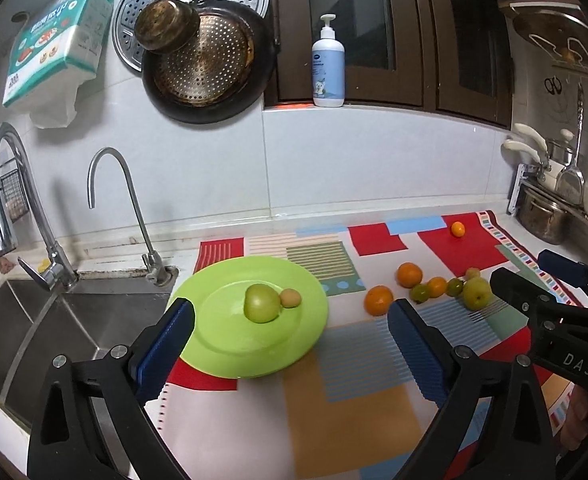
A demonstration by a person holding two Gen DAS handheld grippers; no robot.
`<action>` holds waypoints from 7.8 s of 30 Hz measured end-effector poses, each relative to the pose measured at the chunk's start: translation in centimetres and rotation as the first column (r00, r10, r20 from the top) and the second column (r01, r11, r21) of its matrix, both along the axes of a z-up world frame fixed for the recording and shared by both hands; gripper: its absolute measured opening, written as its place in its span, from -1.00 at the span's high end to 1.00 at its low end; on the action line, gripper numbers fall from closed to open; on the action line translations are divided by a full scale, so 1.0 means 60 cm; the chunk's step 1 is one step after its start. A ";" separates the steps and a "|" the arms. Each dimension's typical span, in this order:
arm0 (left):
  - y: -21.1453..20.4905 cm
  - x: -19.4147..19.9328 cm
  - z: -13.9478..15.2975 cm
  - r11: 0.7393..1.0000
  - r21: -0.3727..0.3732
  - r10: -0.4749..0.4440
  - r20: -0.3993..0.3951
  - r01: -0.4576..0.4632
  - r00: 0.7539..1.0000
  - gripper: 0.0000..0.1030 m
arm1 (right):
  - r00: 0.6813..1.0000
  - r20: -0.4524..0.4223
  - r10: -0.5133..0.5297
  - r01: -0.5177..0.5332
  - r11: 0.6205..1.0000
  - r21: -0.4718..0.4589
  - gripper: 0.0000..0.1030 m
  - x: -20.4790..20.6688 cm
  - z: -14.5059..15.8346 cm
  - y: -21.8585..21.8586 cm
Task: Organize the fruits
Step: 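Move right gripper to the yellow pomelo while left gripper approaches an orange, then close right gripper on the pomelo while left gripper closes on the orange, then carry the pomelo and orange over the green plate with both grippers, then open both grippers to release the pomelo and orange onto the plate, then withdraw both tools from the plate toward the small green citrus fruits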
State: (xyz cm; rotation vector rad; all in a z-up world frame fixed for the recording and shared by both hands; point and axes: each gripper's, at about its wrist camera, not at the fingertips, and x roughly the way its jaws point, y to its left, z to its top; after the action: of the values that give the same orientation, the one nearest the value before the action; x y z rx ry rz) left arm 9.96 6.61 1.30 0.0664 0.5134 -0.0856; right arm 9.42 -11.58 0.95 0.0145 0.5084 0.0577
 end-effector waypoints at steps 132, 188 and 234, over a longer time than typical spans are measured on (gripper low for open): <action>0.108 0.058 -0.047 1.000 0.000 0.019 -0.098 -0.019 0.995 0.23 | 0.942 -0.115 0.315 -0.309 0.949 0.071 0.00 0.089 -0.057 0.137; 0.141 0.083 -0.064 0.998 -0.019 0.049 -0.107 -0.052 0.993 -0.50 | 0.962 -0.112 0.250 -0.249 0.968 0.028 -0.50 0.122 -0.070 0.168; -0.159 0.039 -0.010 0.995 0.017 -0.097 0.013 0.097 0.995 -0.66 | 0.995 0.006 0.102 -0.102 0.995 0.007 -0.53 0.037 -0.013 -0.141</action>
State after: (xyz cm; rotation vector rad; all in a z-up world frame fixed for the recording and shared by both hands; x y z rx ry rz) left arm 12.28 -2.90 0.67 0.1081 0.4975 -0.1757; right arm 11.64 -20.04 0.18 -0.0047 0.5035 0.1591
